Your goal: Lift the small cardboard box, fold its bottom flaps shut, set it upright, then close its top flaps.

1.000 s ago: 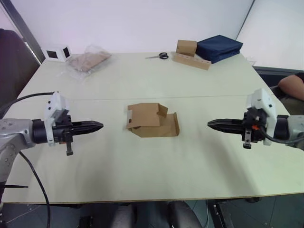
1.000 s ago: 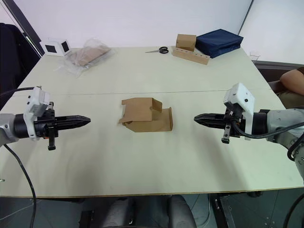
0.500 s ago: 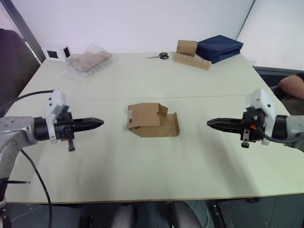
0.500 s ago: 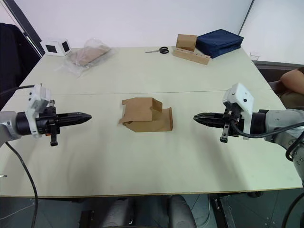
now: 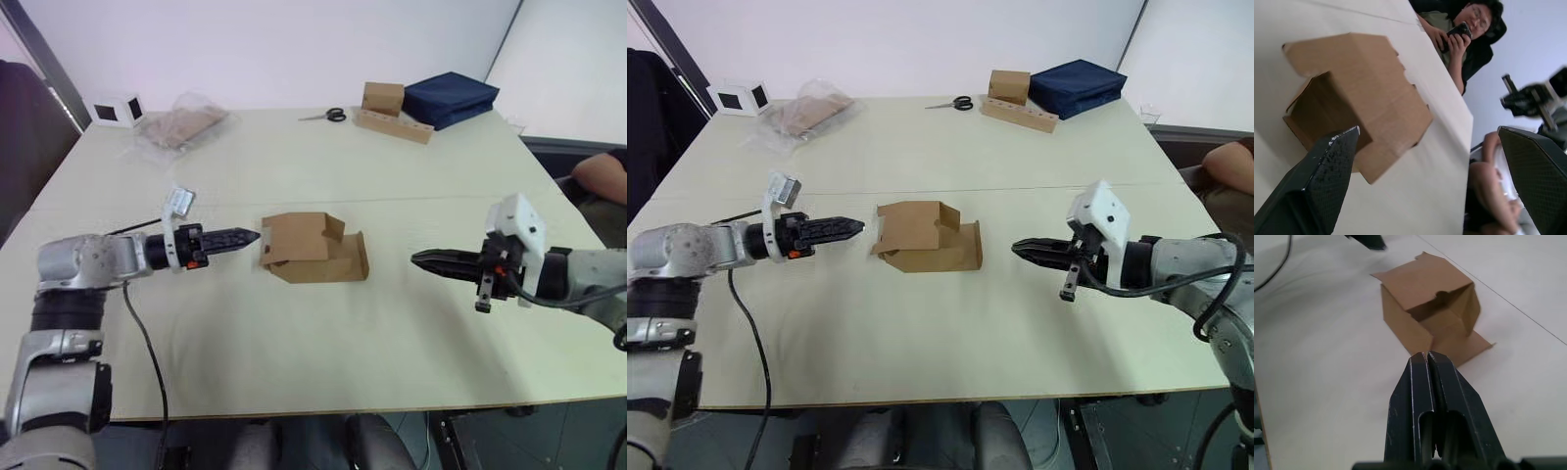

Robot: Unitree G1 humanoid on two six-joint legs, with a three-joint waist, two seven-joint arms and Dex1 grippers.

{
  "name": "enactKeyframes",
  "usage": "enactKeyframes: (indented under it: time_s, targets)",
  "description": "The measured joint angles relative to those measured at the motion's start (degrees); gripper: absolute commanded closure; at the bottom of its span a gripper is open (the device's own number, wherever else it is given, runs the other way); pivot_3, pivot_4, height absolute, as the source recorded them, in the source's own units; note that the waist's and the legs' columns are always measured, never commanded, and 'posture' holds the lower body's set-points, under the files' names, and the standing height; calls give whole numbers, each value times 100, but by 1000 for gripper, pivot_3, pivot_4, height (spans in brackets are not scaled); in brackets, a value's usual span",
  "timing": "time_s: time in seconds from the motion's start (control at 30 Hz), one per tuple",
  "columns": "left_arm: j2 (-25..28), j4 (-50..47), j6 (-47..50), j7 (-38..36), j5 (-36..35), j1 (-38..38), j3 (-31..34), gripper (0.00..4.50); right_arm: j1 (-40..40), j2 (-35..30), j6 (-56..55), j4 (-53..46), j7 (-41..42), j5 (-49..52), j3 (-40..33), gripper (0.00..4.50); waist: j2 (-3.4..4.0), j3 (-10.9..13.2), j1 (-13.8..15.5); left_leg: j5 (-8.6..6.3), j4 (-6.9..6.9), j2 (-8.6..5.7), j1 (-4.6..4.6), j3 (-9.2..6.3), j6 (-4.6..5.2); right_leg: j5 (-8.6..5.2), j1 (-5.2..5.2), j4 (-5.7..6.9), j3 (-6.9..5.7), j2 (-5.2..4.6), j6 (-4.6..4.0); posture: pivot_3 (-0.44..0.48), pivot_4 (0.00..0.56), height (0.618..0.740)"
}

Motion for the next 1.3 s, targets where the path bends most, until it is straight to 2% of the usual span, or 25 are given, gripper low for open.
enactKeyframes:
  time_s: [0.3, 0.63, 0.9, 1.3]
  targets:
    - [-548, 1644, -140, -260, 681, -1002, -193, 33, 497, 69, 176, -508, -434, 200, -197, 4500, -3, 1, 12, 0, 3, -3, -3, -1, -1, 0, -1, 1, -1, -2, 0, 0, 150, 740]
    - [-1121, 2612, -720, -829, 1463, -1351, -571, 33, 749, 70, 309, -782, -808, 473, -474, 4500, -3, 1, 14, 0, 3, -4, -3, -2, -1, 0, -1, 1, -1, -1, 0, 0, 150, 740]
    - [-1531, 3453, -1328, -867, 1829, -1680, -361, 33, 896, 47, 319, -937, -957, 591, -618, 4500, -4, 1, 21, 0, 4, -5, -4, -2, -1, 0, 0, 1, -1, -2, 1, 0, 150, 740]
    - [-1684, 3953, -1711, -882, 2114, -1931, -7, 33, 999, -36, 412, -1053, -1117, 779, -740, 4500, -5, 1, 19, 0, 4, -5, -4, -2, -1, 1, 0, 2, -1, -2, 1, 0, 150, 740]
